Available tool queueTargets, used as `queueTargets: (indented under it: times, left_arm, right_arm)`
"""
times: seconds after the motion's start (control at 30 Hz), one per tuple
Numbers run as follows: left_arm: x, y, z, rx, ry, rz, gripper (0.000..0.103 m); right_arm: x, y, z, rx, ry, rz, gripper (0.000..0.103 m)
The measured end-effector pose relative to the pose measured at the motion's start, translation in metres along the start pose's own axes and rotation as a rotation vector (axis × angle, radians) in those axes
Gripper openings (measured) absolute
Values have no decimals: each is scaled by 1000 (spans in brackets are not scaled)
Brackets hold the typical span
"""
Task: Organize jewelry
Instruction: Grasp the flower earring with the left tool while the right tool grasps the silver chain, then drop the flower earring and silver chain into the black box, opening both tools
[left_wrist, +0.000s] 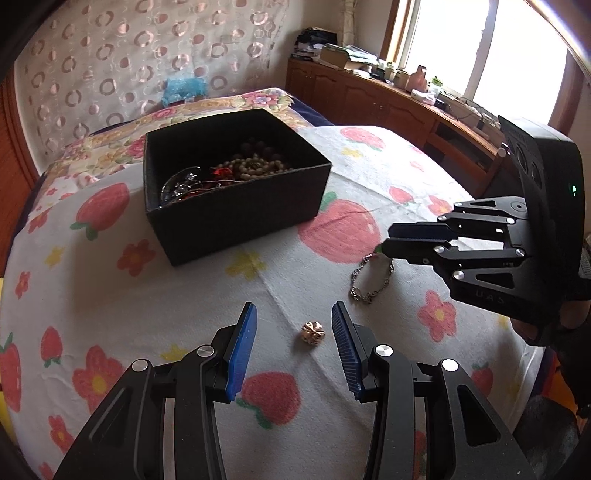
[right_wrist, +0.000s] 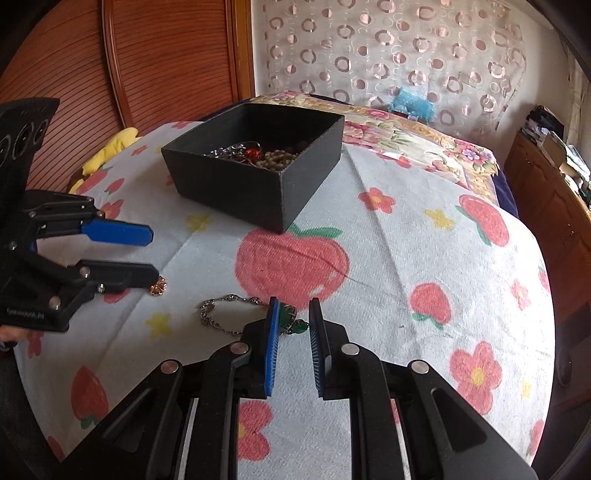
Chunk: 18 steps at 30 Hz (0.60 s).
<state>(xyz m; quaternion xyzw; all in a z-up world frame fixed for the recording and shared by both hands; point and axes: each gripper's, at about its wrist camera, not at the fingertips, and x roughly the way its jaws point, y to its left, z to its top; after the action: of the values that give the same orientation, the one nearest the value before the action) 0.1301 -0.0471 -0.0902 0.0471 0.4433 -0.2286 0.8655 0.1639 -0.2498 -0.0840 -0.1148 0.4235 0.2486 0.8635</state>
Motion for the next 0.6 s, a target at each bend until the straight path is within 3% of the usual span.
queueTargets:
  times: [0.27,0.43,0.53,0.6]
  left_arm:
    - [8,-6,-5,18,17,3,36]
    - [9,-5,-5,30,14,21,22]
    - [8,-2,-5,16,16,-11,12]
    - [8,0,-5,0,15,-23,12]
  right_arm:
    - [-3,-2,-1,9,-8,5,17]
    - [-3,-5,-3,18,-7,4,18]
    - [-2,-6,-3,19,-2,5,18]
    - [-2,-6,-2,15,-1,5,18]
